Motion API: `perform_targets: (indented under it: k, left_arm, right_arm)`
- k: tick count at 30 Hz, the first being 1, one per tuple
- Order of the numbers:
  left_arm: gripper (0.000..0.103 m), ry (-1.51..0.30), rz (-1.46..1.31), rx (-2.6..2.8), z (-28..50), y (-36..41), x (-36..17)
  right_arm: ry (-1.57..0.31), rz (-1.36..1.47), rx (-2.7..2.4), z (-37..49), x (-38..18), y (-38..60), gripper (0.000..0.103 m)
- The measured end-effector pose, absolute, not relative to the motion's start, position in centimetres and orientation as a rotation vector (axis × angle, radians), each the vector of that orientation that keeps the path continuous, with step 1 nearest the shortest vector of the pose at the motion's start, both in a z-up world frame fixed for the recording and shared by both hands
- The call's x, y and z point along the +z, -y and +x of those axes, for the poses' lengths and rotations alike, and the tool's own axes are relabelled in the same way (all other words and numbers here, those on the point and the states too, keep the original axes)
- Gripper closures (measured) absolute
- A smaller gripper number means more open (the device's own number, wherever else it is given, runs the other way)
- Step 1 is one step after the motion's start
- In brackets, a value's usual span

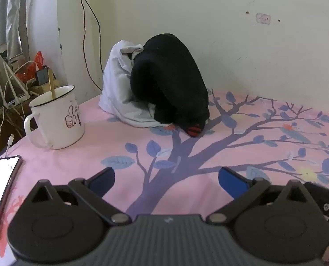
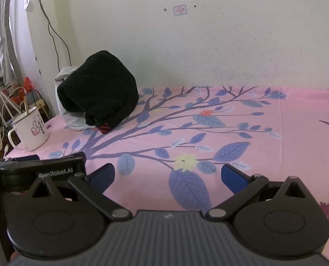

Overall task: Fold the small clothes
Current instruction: 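Reach the right tool toward the black sweater on the white cloth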

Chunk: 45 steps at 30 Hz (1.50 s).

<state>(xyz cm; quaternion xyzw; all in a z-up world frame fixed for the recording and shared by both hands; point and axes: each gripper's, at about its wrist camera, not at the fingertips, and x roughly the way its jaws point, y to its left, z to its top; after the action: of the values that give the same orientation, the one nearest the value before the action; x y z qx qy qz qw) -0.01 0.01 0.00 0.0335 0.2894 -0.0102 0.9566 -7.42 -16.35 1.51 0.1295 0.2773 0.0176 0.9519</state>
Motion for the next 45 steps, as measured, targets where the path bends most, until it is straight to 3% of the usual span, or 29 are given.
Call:
perform_targets:
  k: [37,39,45]
  left_arm:
    - [0.000,-0.600,0.014,-0.081,-0.4,-0.7,0.0]
    - [0.000,-0.586,-0.011,-0.066,-1.0,-1.9,0.4]
    - [0.000,-0.548,0.059,-0.086,-2.2,-5.5,0.5]
  right_arm:
    - [-0.553,0.302,0.028,-7.4,1.5,17.0,0.007]
    - [-0.546,0.331,0.025,-7.4,1.4,17.5,0.011]
    - [-0.535,0.415,0.064,-7.3,1.9,18.6,0.036]
